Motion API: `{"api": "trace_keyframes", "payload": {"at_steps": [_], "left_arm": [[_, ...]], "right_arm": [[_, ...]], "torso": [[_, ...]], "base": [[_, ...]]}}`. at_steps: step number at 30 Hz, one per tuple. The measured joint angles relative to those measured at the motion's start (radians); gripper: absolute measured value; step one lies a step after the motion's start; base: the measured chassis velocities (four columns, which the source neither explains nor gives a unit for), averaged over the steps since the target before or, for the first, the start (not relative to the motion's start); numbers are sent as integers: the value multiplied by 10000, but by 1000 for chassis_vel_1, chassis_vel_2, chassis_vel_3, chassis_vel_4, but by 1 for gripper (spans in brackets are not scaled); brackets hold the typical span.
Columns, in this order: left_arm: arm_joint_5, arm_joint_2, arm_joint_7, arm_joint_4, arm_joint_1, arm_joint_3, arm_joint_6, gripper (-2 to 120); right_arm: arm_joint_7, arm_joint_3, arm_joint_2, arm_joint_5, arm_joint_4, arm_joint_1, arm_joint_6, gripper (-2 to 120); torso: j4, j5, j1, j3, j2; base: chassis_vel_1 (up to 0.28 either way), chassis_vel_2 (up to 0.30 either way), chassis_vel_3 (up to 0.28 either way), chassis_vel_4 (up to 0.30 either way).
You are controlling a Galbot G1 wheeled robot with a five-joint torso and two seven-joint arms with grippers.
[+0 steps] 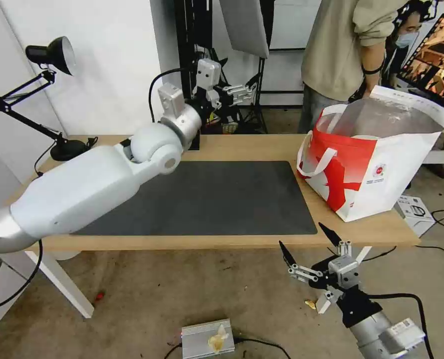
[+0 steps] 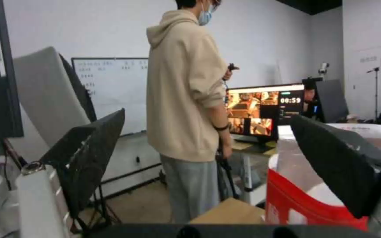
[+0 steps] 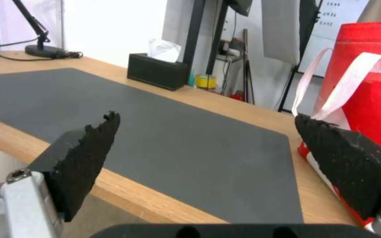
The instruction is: Pick up the trash from the table and place it into the takeout bag.
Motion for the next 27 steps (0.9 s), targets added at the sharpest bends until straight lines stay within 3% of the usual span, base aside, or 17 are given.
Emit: {"api": "trace_keyframes", "payload": {"at_steps": [6,15,25,27], "left_arm": [[-178,436,196,-487,569,-262,3,100],[-226,1348,770,-1508,2116,-1314,110,100],[243,2375,1273,-2597,4154,-3219,116,100],[614,2704,1444,-2968,5284,-4090,102,100]], "right_arm": [[0,0,0,0,0,0,0,100],[0,0,-1,0,0,0,0,100],[0,0,0,0,0,0,0,100],[0,0,0,0,0,0,0,100]], "torso": [[0,-1,0,0,0],[1,-3,-1,0,0],[1,-2,-1,0,0],[3,-2,-1,0,1]], "base": [[0,0,0,0],[0,0,0,0],[0,0,0,0],[0,0,0,0]]}}
